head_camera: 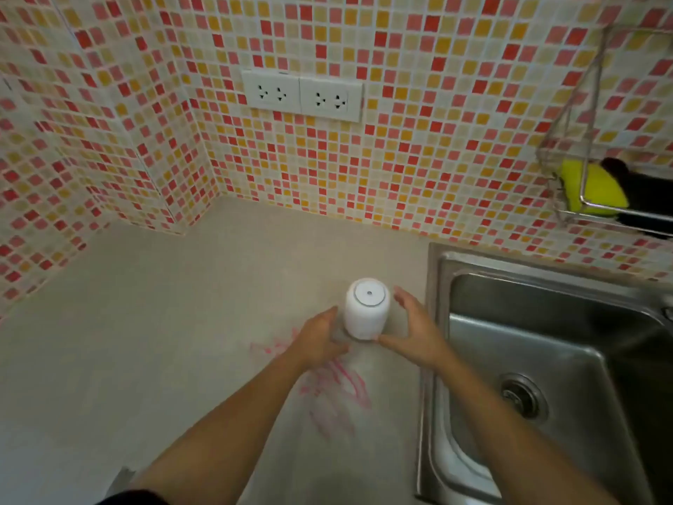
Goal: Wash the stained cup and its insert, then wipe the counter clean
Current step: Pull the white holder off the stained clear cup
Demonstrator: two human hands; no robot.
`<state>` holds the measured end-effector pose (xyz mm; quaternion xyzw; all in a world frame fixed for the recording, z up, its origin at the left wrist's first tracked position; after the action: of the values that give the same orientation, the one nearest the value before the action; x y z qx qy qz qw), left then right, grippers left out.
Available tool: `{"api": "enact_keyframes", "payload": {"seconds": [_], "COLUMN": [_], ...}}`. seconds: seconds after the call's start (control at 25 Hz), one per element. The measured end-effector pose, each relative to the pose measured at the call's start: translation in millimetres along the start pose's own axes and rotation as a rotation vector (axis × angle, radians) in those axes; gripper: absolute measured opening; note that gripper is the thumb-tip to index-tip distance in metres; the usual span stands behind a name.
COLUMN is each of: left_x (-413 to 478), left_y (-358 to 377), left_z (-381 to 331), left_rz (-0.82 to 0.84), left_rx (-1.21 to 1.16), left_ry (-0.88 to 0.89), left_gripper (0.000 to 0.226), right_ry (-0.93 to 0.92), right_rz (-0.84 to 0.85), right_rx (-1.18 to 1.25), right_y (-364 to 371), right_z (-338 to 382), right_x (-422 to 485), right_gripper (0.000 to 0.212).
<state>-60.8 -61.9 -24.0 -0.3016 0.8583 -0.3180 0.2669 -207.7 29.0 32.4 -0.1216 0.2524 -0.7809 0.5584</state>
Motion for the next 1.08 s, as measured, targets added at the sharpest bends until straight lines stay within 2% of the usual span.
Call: {"api": "enact_keyframes", "payload": {"seconds": [0.12,0.2,0.44,0.8,1.08], "left_x": [15.9,28.0,42.8,44.7,49.5], "left_y": [-5.7,-3.9,5.7,5.1,9.1], "left_z": [-12.2,-11.6,-6.8,-18.9,-13.6], "left_rz": [0.010,0.016,0.114,0.153,0.165], "left_rx": [-0.071,-0.109,-0.175,-0.176,-0.150], "left_ry": [0.127,0.131,0.161,0.229,0.177], "left_gripper": [0.077,0.076,0.095,0.082,0.080], "right_ry": [-0.017,0.006,0.003,0.060,0.042], "right_rz": [0.059,0.052,-0.050,0.012,-0.002], "right_rx": [0.017,0.020,0.110,0.252,0.310], "right_y": [11.0,16.1,17.1,11.2,4.9], "right_z": [12.6,13.5,10.0,-2.3,-0.5], "right_x": [15.6,21.6,21.3,23.5,23.8], "right_gripper": [0.111,0.115,0.084,0.082,0.080]}}
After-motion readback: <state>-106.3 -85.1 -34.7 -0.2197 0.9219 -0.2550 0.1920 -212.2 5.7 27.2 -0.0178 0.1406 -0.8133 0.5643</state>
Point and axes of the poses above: each hand's wrist, its own x-axis towards the middle knuckle, its own y-axis out of the palm, z = x × y, the point moved 9 cm from there along x, towards the middle knuckle, and after that the axes turned 8 degrees about x, right-handed, at the moved point
